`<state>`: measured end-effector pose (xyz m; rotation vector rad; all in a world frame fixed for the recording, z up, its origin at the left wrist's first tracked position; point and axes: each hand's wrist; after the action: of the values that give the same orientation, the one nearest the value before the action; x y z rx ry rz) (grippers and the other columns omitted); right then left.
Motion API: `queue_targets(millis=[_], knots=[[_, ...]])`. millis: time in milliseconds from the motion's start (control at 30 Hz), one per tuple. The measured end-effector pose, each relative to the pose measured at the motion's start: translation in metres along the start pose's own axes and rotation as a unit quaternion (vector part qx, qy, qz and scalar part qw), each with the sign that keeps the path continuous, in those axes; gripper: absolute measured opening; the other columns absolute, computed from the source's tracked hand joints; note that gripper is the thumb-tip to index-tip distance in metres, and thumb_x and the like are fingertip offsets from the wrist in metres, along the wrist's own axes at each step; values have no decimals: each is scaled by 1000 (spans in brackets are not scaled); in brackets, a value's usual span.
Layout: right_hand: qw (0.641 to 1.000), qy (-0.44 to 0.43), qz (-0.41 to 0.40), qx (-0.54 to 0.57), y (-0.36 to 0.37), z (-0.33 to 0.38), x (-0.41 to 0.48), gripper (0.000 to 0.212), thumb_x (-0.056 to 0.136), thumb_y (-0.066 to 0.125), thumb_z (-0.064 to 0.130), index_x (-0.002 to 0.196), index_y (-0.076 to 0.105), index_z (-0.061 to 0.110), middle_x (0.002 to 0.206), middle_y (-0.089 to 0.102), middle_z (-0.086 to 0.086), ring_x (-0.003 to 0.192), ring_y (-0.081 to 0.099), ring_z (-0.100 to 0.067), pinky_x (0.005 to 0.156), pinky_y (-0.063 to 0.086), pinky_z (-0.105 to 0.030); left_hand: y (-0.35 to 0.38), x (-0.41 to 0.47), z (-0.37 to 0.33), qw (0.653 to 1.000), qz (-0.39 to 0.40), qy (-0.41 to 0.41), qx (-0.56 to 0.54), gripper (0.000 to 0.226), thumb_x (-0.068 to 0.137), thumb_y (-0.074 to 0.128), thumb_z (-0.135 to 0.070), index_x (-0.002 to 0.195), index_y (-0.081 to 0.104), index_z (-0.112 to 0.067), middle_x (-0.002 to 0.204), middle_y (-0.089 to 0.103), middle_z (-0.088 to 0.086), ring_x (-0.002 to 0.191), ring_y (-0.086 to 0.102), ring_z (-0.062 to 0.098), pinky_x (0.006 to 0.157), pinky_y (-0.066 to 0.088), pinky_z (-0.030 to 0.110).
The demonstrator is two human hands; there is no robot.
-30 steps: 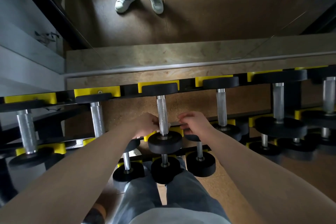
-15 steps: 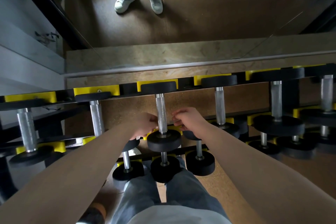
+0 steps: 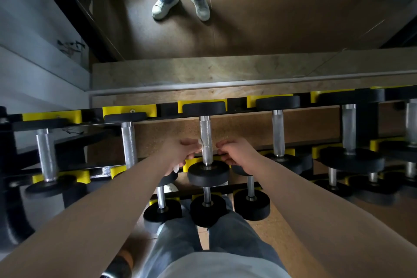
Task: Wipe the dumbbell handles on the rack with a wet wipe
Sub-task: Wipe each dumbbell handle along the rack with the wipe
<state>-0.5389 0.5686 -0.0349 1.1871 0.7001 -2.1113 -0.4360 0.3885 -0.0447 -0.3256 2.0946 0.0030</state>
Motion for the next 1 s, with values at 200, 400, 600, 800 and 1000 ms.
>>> queue_targets(millis=[200, 400, 600, 800, 1000], knots=[[1000, -11, -5, -21, -1, 5, -2, 16, 102, 56, 13, 108, 68, 22, 109, 72, -6, 86, 67, -16, 69, 54, -26, 1, 0, -9, 999, -26, 26, 1, 16, 90, 76, -14, 105, 70, -14, 83, 72, 6, 65, 62, 11, 54, 44, 23], [999, -30, 1, -36, -2, 10, -2, 17, 103, 55, 13, 110, 68, 20, 106, 72, -6, 88, 69, -18, 71, 55, -28, 8, 8, -18, 986, -84, 71, -125, 7, 88, 77, -15, 95, 77, -13, 70, 72, 7, 64, 58, 17, 53, 43, 26], [999, -20, -3, -38, 2, 4, -3, 16, 102, 56, 14, 107, 69, 23, 108, 71, -4, 91, 67, -16, 71, 51, -27, 15, -8, 5, 999, -47, -3, 15, 10, 87, 79, -17, 93, 76, -10, 61, 68, 3, 44, 50, 9, 48, 42, 22], [998, -22, -3, -52, 2, 11, -8, 19, 103, 57, 17, 118, 68, 18, 107, 71, -5, 93, 69, -19, 70, 52, -28, 15, 0, -8, 996, -92, 1, -19, 11, 83, 82, -15, 90, 76, -9, 63, 70, 5, 54, 55, 15, 55, 46, 27], [1000, -25, 4, 13, -3, 19, -7, 14, 102, 58, 18, 108, 71, 17, 109, 74, -8, 98, 70, -22, 84, 58, -37, 14, 1, -25, 992, -81, 39, -88, 13, 85, 81, -14, 94, 76, -6, 71, 70, 10, 54, 55, 16, 49, 45, 25]])
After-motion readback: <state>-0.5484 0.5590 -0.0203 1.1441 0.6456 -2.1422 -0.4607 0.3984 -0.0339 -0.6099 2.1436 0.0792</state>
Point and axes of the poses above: each hand's wrist, its own x-axis towards the middle knuckle, its own y-axis out of the palm, z = x × y
